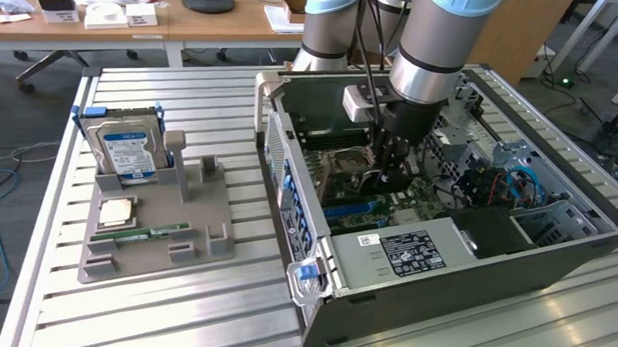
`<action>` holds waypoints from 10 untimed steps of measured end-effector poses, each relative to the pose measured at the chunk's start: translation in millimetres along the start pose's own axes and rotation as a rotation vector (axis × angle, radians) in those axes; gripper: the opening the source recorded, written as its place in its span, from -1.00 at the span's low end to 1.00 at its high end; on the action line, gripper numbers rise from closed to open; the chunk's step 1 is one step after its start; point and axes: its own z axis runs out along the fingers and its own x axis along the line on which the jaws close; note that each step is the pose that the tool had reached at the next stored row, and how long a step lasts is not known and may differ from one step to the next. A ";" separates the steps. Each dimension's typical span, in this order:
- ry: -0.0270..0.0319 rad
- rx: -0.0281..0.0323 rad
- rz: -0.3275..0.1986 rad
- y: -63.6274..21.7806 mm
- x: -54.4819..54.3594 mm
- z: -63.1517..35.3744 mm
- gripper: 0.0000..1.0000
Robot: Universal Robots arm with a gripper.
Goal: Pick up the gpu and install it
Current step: 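Insert the gpu into the slot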
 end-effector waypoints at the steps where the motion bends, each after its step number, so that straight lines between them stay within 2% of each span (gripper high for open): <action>1: 0.0001 0.0000 0.000 0.6 0.2 0.1 -0.47; 10: 0.0001 0.0000 0.000 7.6 1.8 0.4 -0.47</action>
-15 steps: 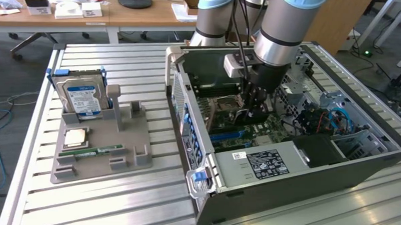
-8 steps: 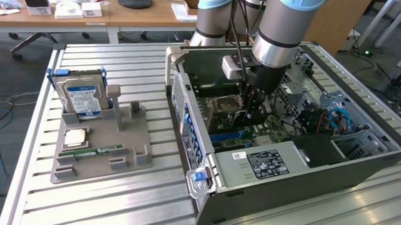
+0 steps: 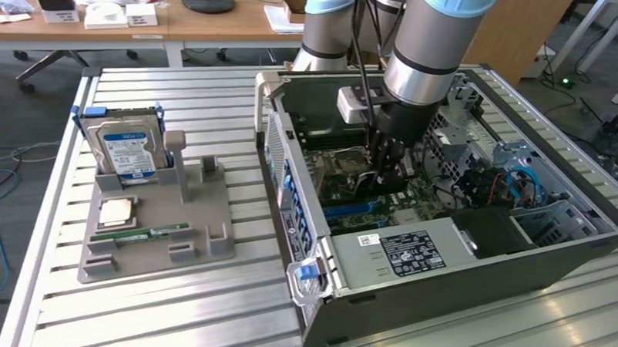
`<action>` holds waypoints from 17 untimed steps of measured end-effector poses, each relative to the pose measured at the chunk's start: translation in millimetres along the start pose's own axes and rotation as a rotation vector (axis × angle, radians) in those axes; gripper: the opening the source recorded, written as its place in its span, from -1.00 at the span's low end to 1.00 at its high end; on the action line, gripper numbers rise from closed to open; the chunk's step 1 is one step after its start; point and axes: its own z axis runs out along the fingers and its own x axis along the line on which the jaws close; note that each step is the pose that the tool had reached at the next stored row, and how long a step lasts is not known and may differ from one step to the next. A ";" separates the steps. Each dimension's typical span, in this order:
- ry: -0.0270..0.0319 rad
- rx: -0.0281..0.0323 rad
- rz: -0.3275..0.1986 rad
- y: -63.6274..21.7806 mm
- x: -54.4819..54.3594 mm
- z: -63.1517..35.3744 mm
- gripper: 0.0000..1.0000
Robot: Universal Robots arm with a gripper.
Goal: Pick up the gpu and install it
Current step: 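Insert the gpu into the slot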
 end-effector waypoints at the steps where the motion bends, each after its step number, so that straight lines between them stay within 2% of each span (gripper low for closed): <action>1: 0.0000 0.0000 0.000 0.3 0.5 0.1 -0.47; 17: 0.0002 -0.0001 0.000 5.8 3.7 1.1 -0.47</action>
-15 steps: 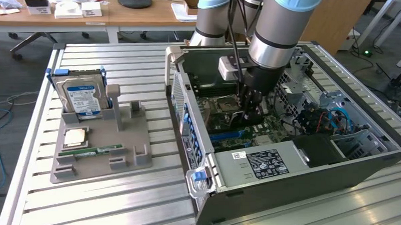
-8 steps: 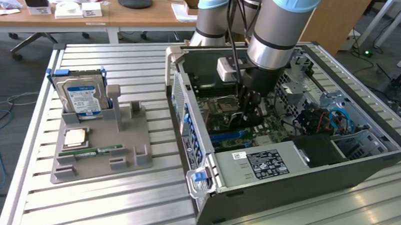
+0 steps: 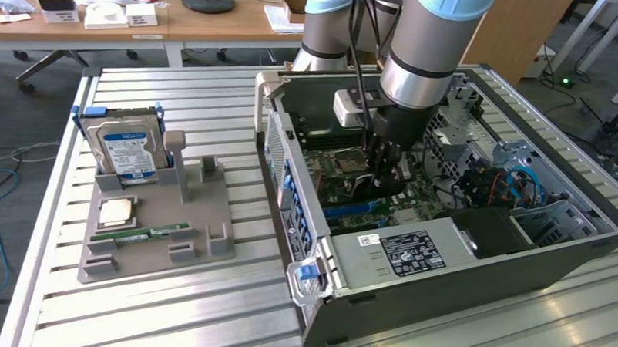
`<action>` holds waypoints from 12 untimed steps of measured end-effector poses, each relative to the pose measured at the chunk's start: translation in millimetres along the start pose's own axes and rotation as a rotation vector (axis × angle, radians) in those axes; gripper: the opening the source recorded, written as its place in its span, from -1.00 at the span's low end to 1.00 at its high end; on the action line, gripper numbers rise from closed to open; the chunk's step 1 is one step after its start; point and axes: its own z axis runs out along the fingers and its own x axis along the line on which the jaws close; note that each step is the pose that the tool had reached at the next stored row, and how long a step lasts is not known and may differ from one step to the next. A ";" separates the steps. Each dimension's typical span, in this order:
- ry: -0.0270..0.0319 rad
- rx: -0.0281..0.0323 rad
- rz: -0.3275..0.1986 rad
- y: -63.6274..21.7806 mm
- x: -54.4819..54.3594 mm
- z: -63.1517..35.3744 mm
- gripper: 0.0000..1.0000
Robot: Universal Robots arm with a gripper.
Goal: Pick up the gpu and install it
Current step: 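Insert the gpu into the slot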
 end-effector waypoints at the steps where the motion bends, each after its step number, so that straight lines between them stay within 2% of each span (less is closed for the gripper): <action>1: 0.0000 0.0001 0.000 0.0 0.0 0.1 -0.47; 12: -0.0001 0.0001 0.000 5.2 0.1 0.3 -0.47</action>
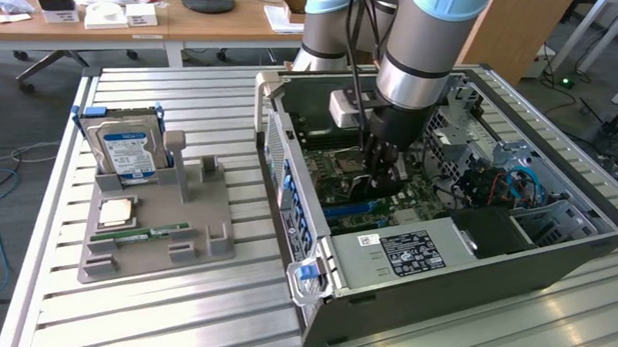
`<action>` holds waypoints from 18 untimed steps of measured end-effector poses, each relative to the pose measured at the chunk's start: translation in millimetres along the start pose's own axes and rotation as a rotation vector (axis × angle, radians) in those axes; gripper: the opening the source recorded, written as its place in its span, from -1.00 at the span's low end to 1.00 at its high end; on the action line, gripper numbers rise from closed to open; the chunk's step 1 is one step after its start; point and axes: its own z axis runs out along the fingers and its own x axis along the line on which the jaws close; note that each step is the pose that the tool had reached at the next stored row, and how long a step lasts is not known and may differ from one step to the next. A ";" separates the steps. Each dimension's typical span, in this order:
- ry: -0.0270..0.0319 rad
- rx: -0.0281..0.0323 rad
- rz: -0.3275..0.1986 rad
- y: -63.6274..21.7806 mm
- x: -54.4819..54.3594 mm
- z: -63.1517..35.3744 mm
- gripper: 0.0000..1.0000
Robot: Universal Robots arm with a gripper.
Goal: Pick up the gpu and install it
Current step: 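Insert the gpu into the slot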
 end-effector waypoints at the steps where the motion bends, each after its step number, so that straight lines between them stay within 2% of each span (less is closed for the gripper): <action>1: 0.0000 0.0000 0.000 0.5 0.0 0.0 -0.47; 18: 0.0005 0.0000 0.000 2.1 -1.1 0.7 -0.47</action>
